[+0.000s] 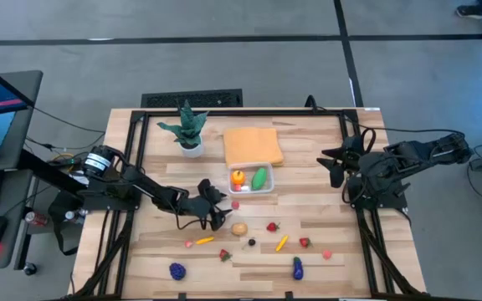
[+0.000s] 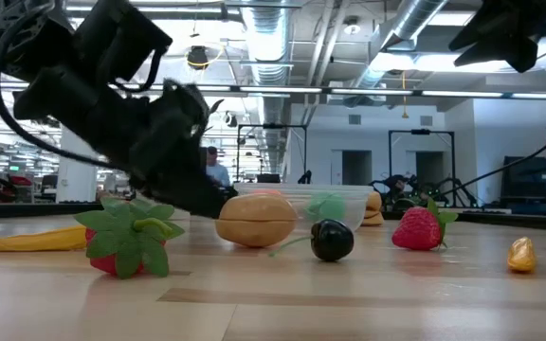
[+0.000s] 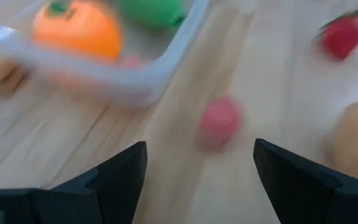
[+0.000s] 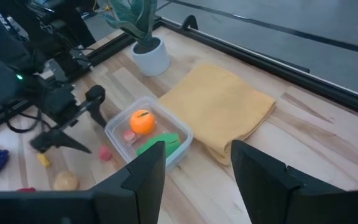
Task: Pick and placing Produce into tupperware
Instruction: Put the top pink apricot into the transparent bin
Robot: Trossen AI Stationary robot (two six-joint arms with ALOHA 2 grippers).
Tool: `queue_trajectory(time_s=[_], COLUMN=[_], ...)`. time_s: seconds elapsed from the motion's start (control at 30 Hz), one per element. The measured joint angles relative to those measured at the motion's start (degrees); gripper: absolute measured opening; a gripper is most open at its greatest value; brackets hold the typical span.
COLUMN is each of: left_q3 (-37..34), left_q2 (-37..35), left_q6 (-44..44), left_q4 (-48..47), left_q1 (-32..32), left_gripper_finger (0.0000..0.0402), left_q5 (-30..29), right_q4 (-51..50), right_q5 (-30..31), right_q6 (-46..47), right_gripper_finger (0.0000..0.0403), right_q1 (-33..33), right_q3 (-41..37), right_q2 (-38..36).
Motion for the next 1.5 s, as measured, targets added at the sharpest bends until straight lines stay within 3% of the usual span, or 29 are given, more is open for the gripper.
queue_trajectory(time_s=[1.0,1.3,1.5], left_q3=[0.0,0.0,0.0], left_q2=[0.0,0.0,0.0], left_q6=[-0.4,-0.3,-0.3], left_q4=[1.8,1.8,1.8], left_q1=[-0.5,-0.5,-0.5], left_gripper_finger=[0.0286,0.0286,0.0286], left_q5=[2.2,2.2,2.4], right_q4=[0.8,-4.1,-15.8], right_q5=[-0.4,-7.7,-15.0], right_q6=[-0.4,-5.0,-8.8], right_gripper_finger=[0.0175,0.0175,0.0175], right_q1=[0.0,0.0,0.0], right_q3=[0.0,0.1,0.0], right_q2=[0.0,1.4,3.8])
